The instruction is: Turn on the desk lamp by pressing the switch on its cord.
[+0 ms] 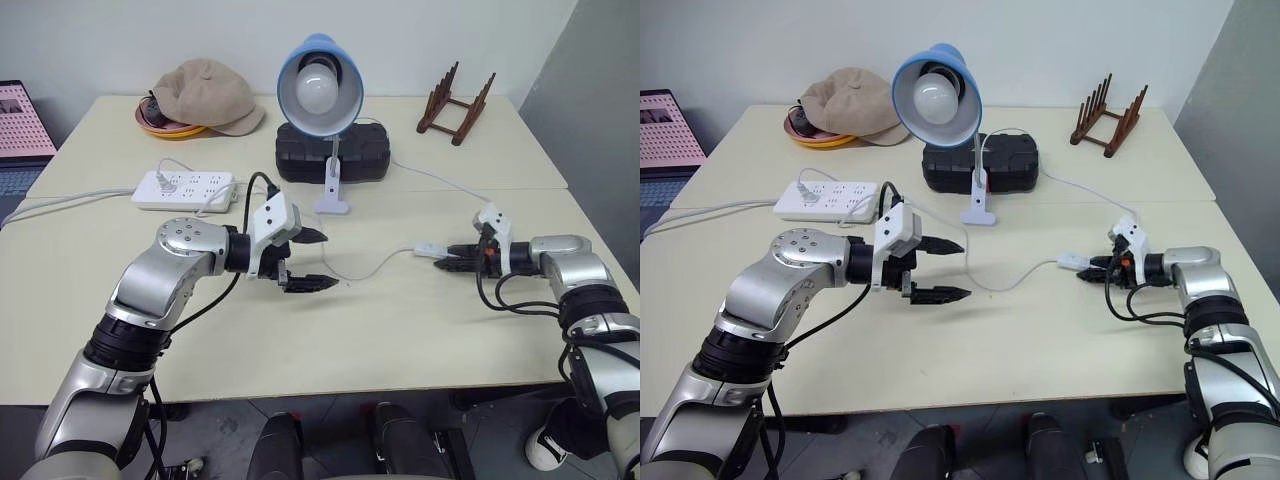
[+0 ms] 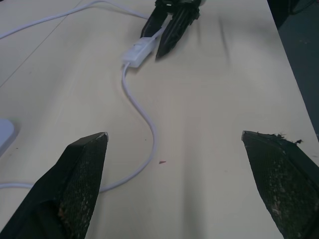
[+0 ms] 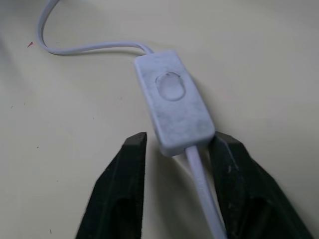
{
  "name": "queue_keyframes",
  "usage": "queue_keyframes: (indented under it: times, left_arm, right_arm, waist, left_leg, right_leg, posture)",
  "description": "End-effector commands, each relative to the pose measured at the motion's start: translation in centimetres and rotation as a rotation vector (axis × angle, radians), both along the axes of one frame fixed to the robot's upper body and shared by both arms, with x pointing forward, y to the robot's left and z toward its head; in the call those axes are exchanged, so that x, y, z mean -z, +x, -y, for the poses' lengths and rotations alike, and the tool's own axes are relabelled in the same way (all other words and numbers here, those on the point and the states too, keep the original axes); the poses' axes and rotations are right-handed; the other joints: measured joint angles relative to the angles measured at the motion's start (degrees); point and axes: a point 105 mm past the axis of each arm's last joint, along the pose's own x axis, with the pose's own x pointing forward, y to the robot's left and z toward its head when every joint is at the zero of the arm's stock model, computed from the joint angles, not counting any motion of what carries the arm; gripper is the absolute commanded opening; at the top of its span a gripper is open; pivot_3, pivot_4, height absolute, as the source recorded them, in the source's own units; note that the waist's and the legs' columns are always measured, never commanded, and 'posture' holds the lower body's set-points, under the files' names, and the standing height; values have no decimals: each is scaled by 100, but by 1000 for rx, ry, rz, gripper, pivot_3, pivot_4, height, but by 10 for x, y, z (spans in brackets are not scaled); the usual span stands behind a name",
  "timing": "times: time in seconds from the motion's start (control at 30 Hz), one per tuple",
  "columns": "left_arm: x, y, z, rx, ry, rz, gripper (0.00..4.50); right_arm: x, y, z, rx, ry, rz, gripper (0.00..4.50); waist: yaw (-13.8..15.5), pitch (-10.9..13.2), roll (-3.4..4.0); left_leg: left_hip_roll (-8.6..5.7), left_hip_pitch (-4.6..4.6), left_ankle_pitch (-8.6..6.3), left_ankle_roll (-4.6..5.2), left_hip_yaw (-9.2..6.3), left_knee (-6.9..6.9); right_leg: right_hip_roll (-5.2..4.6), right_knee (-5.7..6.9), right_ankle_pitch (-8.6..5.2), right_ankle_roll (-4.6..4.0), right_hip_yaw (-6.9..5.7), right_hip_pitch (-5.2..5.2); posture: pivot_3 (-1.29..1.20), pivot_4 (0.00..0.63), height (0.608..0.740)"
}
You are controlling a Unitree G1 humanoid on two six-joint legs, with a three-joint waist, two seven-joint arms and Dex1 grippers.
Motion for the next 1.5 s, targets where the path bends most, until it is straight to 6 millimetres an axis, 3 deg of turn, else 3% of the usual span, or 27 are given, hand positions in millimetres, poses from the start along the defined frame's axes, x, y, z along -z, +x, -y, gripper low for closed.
queue_keyframes:
  times: [0.03,0.17,0.33,0.5,0.7,0.83,1.1,1.5]
  left_arm:
    - [-12,-4,1,12,-26,46,4500]
    - [-7,-10,0,12,-32,15,4500]
    - [-3,-25,-4,-17,-93,-76,4500]
    - [4,-32,-11,-63,-85,-87,4500]
    - [-2,-27,-14,-81,-87,-64,4500]
    - [-2,-25,-16,-86,-81,-56,4500]
    - [-8,-19,-12,-68,-84,-42,4500]
    - [-12,-21,-12,-55,-78,-38,4500]
  right_arm:
    - [-18,5,-3,-7,44,42,940]
    - [-24,4,-7,-29,63,50,25]
    - [-40,0,-26,-83,101,94,25]
    - [-25,-13,-24,-108,30,49,25]
    - [-11,-25,-9,-134,-46,-13,1500]
    - [-9,-21,-5,-99,-59,6,2448]
    - [-22,-10,-28,-93,44,-4,4472]
    - [-26,6,-47,-92,76,8,4472]
  waist:
    - [-4,0,0]
    - [-1,0,1]
    - [-15,1,2]
    - [4,1,2]
    - [28,1,2]
    - [11,1,2]
    - [-22,1,2]
    - [-3,1,3]
  left_leg:
    - [0,0,0,0,0,0]
    - [0,1,0,0,-1,-1]
    - [1,1,0,0,-1,-1]
    - [1,2,0,0,-7,0]
    - [-2,1,1,0,-4,10]
    - [-1,3,0,0,-5,7]
    - [-1,5,1,0,-5,7]
    - [-1,2,0,0,-6,4]
  right_leg:
    - [0,0,0,0,0,0]
    - [0,2,2,-4,-1,0]
    - [0,4,2,-4,0,-1]
    - [0,5,-1,0,-3,1]
    - [-1,5,0,2,-2,3]
    - [0,5,-1,1,-3,3]
    - [1,8,1,2,-1,2]
    - [0,5,5,-8,-3,2]
  posture:
    - [0,150,740]
    - [0,150,740]
    - [0,150,740]
    - [0,150,740]
    - [0,150,740]
    - [0,150,740]
    - [0,150,740]
    - [0,150,740]
